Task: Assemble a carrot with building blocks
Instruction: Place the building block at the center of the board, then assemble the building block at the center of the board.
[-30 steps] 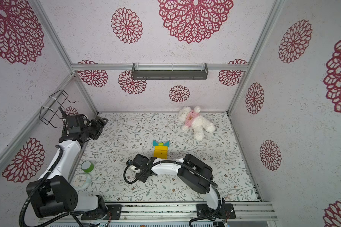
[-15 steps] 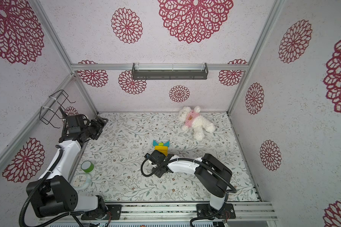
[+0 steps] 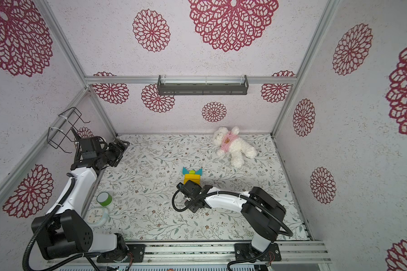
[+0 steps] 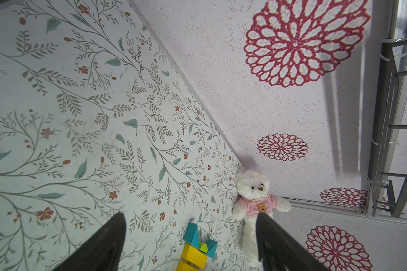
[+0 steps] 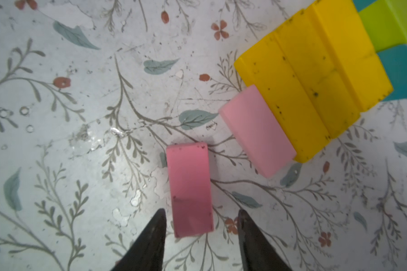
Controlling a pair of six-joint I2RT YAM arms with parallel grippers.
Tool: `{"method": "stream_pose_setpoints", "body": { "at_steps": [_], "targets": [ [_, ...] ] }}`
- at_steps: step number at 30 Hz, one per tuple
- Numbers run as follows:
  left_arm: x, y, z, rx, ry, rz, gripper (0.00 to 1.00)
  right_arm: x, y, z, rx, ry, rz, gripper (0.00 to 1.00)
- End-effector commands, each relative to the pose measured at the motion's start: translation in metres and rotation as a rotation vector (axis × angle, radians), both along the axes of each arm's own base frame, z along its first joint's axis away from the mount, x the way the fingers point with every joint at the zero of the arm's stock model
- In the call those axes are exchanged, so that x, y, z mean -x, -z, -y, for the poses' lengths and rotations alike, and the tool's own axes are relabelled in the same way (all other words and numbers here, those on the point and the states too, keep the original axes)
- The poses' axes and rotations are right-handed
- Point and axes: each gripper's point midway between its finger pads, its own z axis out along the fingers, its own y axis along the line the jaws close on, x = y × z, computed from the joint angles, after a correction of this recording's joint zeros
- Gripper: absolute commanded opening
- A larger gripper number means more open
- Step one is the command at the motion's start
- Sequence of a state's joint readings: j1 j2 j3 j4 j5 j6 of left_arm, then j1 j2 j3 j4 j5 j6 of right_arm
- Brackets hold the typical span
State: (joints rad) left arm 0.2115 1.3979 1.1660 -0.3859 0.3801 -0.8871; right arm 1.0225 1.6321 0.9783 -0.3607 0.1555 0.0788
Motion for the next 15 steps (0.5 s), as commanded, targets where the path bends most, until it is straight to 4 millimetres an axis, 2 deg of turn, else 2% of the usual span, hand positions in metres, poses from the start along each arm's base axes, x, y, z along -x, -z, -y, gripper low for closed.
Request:
{"method": "stream_pose_setpoints", "body": {
  "at_steps": [1, 4, 10, 15],
  "targets": [
    [-0.001, -0.002, 0.004, -0.004, 0.006, 0.012, 0.88, 0.004, -0.003, 0.016, 0.01, 0.064, -0.001, 0.51],
    [-0.002, -0.002, 0.005, -0.007, 0.011, 0.01, 0.88, 0.007, 0.003, 0.019, 0.013, 0.069, -0.013, 0.52],
    [-0.002, -0.002, 0.006, -0.008, 0.015, 0.011, 0.88, 0.008, 0.002, 0.007, -0.03, 0.059, -0.034, 0.59],
    [-0.002, -0.002, 0.007, -0.006, 0.016, 0.012, 0.88, 0.0, 0.017, 0.009, 0.01, 0.076, -0.027, 0.63]
  ]
}}
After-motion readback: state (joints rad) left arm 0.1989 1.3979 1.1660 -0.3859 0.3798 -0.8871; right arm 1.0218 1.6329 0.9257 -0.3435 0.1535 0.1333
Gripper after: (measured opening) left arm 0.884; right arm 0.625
